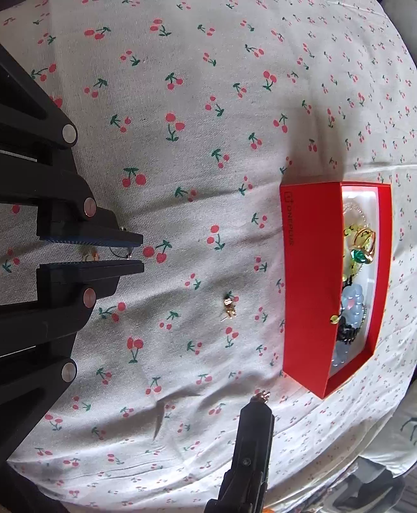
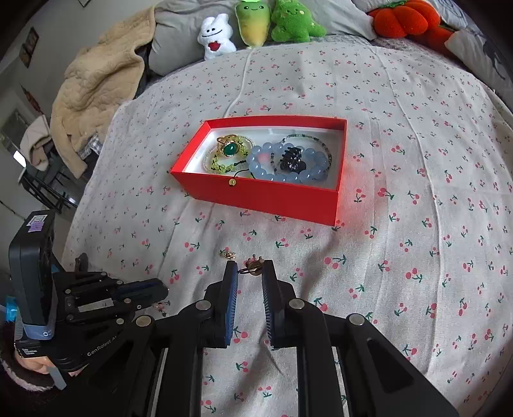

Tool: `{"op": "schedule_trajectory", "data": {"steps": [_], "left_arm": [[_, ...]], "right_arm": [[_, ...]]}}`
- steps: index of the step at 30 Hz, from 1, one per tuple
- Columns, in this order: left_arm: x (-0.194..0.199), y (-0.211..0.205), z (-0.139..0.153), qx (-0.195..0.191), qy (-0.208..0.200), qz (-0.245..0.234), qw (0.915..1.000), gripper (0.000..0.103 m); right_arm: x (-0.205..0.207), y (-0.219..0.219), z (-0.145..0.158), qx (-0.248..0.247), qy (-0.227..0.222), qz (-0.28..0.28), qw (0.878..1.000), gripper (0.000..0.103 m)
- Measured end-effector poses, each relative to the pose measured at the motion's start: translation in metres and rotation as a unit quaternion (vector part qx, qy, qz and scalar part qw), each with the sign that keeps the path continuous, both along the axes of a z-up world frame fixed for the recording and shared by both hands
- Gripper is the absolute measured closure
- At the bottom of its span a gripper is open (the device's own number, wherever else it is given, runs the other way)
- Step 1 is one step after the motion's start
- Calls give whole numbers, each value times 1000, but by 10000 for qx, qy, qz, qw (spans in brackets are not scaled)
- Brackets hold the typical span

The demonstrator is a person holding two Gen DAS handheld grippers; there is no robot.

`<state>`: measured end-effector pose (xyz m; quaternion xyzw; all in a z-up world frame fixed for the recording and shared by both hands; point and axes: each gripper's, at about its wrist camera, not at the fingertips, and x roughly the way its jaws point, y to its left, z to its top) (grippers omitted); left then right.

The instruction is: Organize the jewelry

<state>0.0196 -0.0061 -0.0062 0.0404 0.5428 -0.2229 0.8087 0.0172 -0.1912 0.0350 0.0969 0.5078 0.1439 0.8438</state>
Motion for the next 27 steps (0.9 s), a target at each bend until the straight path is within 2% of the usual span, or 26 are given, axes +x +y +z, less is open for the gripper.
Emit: {"op": "schedule_trajectory", "data": {"steps": [1, 3, 5, 7, 10, 12, 16, 22, 24, 26, 27], "left_arm": [[0, 3, 3, -49, -26, 31, 10000, 99], [-1, 4, 8, -129, -43, 22, 9999, 90], [-4, 2, 9, -110, -8, -67, 9999, 73], [-6, -4, 4, 61, 71, -178, 9998, 69], [-4, -10, -8, 312, 205, -150, 9992, 69], [-2, -11, -12, 348, 262, -85, 9990, 69], [0, -11, -10, 446, 174, 48, 9988, 69], [-2, -24, -16, 686, 182, -93, 9974, 71], [-1, -27, -17, 709, 177, -90, 9973, 75], [0, -27, -17, 752, 135, -53, 9971, 86], [1, -26, -17, 703, 151, -33, 9974, 86]], "right_arm": [[0, -1, 1, 21, -6, -19, 10000, 87], [-1, -1, 3, 50, -5, -34, 10000, 87], [-2, -1, 3, 55, 1, -15, 10000, 87], [-3, 0, 1, 47, 30, 17, 10000, 87], [-3, 1, -3, 56, 98, 40, 9999, 87], [-1, 1, -5, 74, 130, 35, 9999, 87], [1, 1, -5, 119, 135, 31, 9998, 87], [1, 3, -6, 155, 174, 66, 9997, 87], [1, 3, -6, 159, 169, 70, 9997, 87], [1, 4, -6, 156, 158, 68, 9997, 87], [2, 3, -6, 158, 157, 61, 9997, 87]]}}
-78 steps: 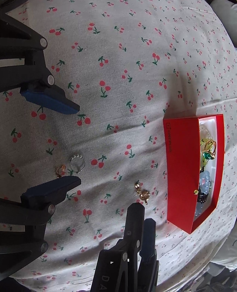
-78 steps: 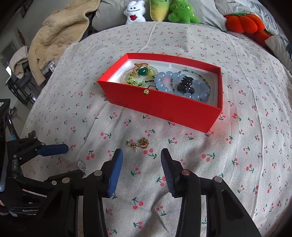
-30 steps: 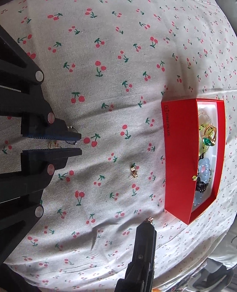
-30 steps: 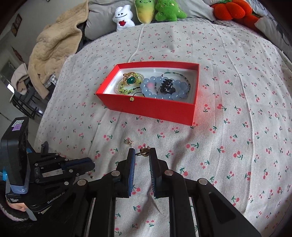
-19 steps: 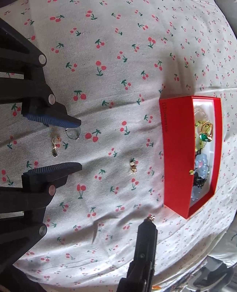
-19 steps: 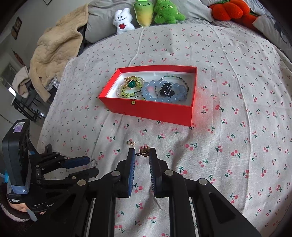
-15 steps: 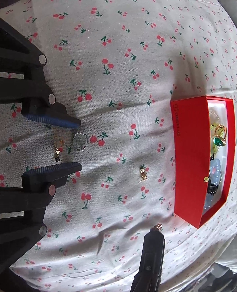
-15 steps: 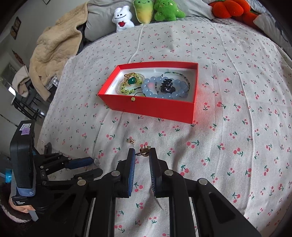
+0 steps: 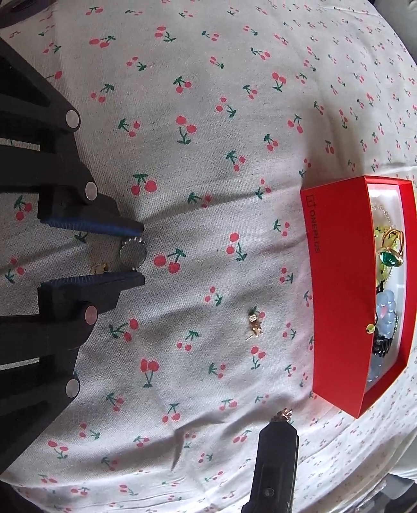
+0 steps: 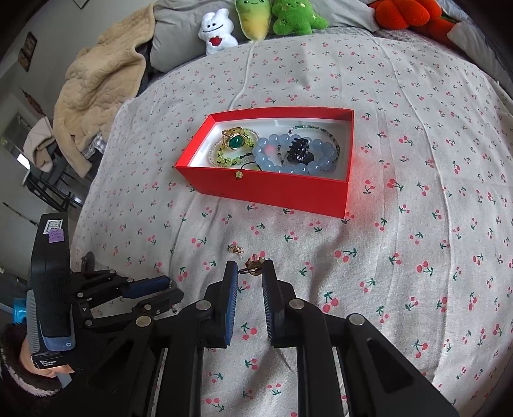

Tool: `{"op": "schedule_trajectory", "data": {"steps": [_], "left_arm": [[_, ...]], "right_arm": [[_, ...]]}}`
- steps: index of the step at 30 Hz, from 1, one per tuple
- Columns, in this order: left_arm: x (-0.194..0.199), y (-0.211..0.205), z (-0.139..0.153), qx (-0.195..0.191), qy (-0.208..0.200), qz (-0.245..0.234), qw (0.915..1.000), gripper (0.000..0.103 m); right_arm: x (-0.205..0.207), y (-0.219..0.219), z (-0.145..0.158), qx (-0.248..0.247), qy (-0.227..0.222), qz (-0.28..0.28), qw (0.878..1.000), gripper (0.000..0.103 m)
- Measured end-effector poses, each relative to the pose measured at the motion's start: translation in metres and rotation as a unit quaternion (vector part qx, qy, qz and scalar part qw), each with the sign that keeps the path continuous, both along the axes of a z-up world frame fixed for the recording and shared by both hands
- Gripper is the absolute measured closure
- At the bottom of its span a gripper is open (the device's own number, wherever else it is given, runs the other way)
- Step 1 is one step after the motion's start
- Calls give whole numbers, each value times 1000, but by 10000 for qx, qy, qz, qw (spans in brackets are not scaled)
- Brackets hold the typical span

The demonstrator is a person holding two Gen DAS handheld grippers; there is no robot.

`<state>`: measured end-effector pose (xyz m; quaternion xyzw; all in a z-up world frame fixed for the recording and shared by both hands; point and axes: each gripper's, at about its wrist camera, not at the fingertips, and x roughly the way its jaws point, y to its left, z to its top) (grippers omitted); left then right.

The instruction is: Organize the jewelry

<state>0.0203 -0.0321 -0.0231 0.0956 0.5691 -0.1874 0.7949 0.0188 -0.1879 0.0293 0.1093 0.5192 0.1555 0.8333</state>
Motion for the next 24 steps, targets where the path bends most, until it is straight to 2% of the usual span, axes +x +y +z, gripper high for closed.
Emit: {"op": "schedule_trajectory", "data": {"steps": [6, 7, 8, 16, 24], "left_arm": [[-1, 12, 5, -143, -36, 41, 9999, 89], [-1, 14, 6, -167, -44, 58, 9998, 91], [-1, 15, 7, -198, -55, 74, 9998, 103], [1, 32, 21, -319, -245, 283, 9988, 103], [6, 44, 37, -663, -336, 457, 9962, 103]], "right_arm": [[1, -1, 3, -4, -23, -27, 10000, 87], [1, -2, 3, 1, -32, -36, 10000, 87], [2, -2, 4, 6, -45, -48, 10000, 87], [7, -10, 11, 64, -96, -210, 9997, 87], [11, -11, 15, 109, -135, -227, 9996, 87]]}}
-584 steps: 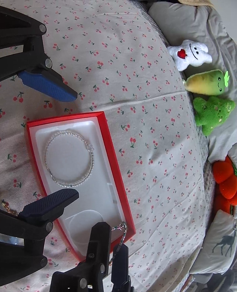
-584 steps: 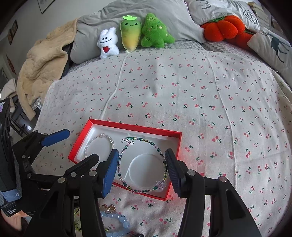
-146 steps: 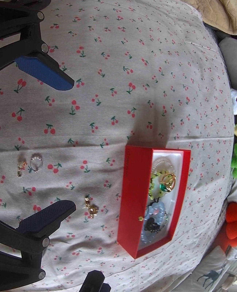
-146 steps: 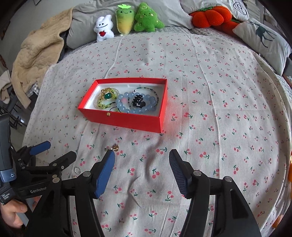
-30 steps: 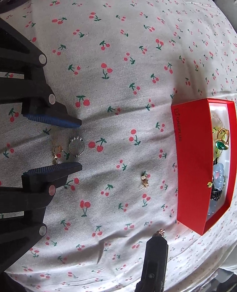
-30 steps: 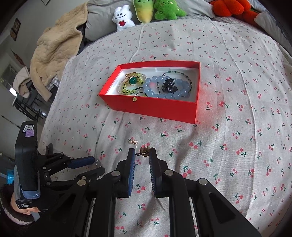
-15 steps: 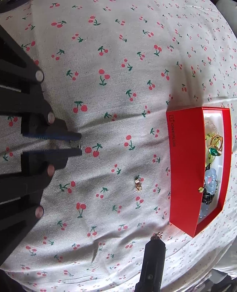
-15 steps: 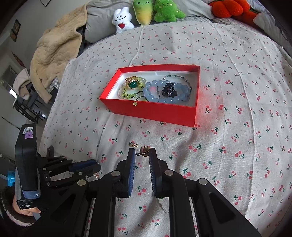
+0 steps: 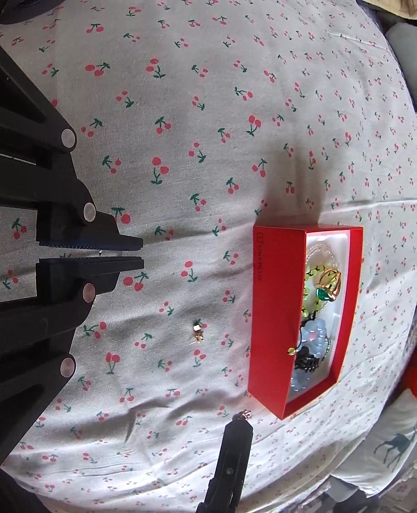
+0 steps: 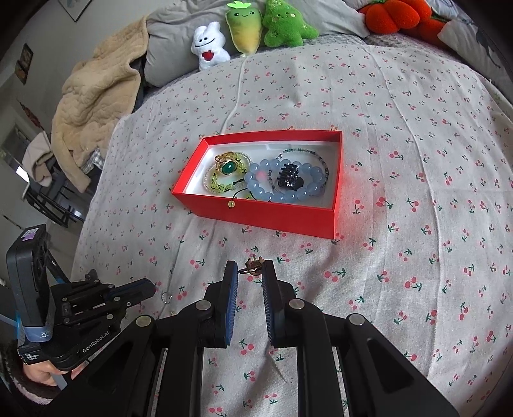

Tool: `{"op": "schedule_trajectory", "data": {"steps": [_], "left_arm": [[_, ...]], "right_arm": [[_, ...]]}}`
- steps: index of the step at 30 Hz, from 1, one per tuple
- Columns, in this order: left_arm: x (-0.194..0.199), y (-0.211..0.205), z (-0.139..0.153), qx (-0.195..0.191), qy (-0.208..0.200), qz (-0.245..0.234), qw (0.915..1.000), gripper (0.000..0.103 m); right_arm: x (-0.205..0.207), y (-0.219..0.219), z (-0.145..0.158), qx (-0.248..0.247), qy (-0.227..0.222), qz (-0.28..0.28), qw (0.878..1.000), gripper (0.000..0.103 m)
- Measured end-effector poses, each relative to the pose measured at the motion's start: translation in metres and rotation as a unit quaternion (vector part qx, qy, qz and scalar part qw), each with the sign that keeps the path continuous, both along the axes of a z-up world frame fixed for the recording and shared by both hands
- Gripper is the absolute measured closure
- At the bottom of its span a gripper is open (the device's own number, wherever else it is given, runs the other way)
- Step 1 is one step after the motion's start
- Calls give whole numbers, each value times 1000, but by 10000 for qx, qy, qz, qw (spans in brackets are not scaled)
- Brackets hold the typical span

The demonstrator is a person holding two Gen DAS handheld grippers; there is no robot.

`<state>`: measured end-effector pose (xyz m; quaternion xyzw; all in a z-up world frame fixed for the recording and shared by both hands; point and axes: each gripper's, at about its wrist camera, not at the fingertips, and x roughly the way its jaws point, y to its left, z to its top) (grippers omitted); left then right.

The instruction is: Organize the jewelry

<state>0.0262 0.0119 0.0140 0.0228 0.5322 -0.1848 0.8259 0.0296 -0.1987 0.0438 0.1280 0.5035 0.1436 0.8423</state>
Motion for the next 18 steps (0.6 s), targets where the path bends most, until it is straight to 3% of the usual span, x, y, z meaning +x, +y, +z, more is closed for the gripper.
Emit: {"op": "schedule_trajectory", "data": {"steps": [3, 7, 8, 11, 15, 17, 18], "left_arm": [[-2, -4, -2, 105, 104, -114, 9998, 103], [-4, -8, -15, 302, 270, -129, 9991, 71], [-4, -8, -19, 349, 313, -102, 9988, 69], [-2, -10, -33, 525, 462, -98, 9975, 69], [-4, -20, -37, 763, 339, -246, 9962, 74], [-4, -21, -36, 751, 311, -239, 9964, 88], [-4, -21, -36, 746, 302, -229, 9965, 89]], "right_arm": [[2, 0, 1, 22, 2, -21, 10000, 87], [2, 4, -1, 7, 14, 48, 10000, 87], [2, 7, -2, -6, 24, 77, 10000, 87], [1, 12, -4, -38, 51, 153, 9999, 87], [1, 14, -6, -68, 67, 171, 9998, 87], [1, 13, -7, -71, 74, 162, 9998, 87], [1, 13, -7, -74, 75, 155, 9998, 87]]}}
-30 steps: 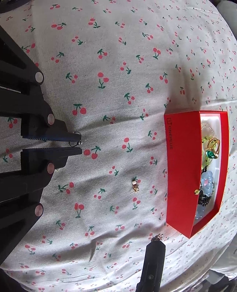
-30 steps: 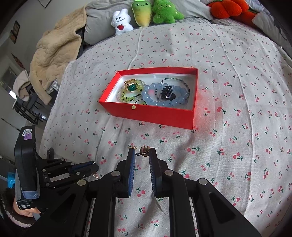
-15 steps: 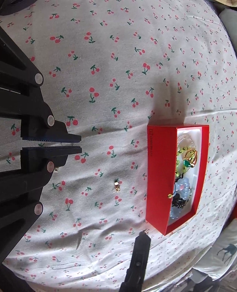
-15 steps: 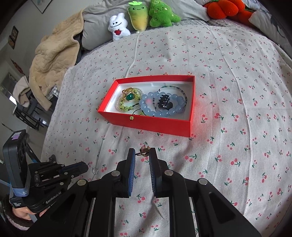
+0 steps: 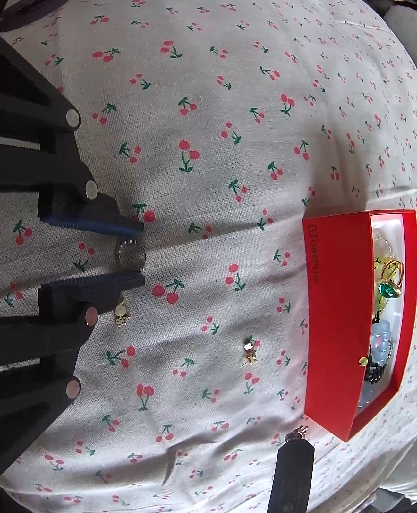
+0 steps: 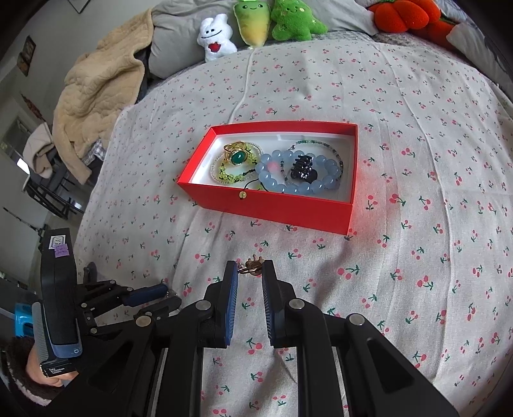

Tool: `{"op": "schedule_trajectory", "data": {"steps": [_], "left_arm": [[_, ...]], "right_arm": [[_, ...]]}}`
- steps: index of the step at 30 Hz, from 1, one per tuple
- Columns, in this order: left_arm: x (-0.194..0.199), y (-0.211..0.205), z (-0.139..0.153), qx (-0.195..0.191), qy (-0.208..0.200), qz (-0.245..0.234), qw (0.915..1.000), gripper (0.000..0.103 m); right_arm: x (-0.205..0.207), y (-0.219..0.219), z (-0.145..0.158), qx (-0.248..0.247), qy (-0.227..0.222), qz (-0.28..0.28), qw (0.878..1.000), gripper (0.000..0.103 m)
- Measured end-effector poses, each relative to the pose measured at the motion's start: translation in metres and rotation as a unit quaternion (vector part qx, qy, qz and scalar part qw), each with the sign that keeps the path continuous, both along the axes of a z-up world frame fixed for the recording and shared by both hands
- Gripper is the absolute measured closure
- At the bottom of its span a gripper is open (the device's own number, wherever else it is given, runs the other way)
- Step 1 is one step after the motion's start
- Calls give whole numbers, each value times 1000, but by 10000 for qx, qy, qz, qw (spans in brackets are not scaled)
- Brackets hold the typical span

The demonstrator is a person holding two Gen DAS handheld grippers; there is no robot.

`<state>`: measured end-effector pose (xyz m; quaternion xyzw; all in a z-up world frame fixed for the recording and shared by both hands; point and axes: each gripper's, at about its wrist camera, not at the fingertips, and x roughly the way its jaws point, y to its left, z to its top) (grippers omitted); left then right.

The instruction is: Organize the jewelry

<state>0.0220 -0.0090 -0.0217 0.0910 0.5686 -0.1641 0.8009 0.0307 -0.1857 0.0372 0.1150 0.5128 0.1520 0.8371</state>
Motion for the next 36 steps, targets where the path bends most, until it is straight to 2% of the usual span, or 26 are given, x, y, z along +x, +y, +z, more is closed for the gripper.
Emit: {"op": "schedule_trajectory", "data": {"steps": [8, 16, 27, 31, 36], "left_arm": [[0, 3, 9, -91, -94, 51, 9999, 89], [8, 15, 47, -266, -560, 65, 9981, 89], [53, -12, 97, -638, -1080, -8, 9921, 89], [73, -26, 101, -720, -1152, -61, 9907, 89], [96, -37, 90, -814, -1015, -74, 9915, 89]], "right_arm": [[-1, -4, 3, -3, -53, -44, 10000, 87], [7, -20, 18, 23, -339, -297, 9990, 87], [29, -39, 35, 218, -613, -637, 9958, 87], [42, -42, 35, 292, -676, -713, 9947, 87], [59, -45, 26, 507, -601, -833, 9934, 87]]}}
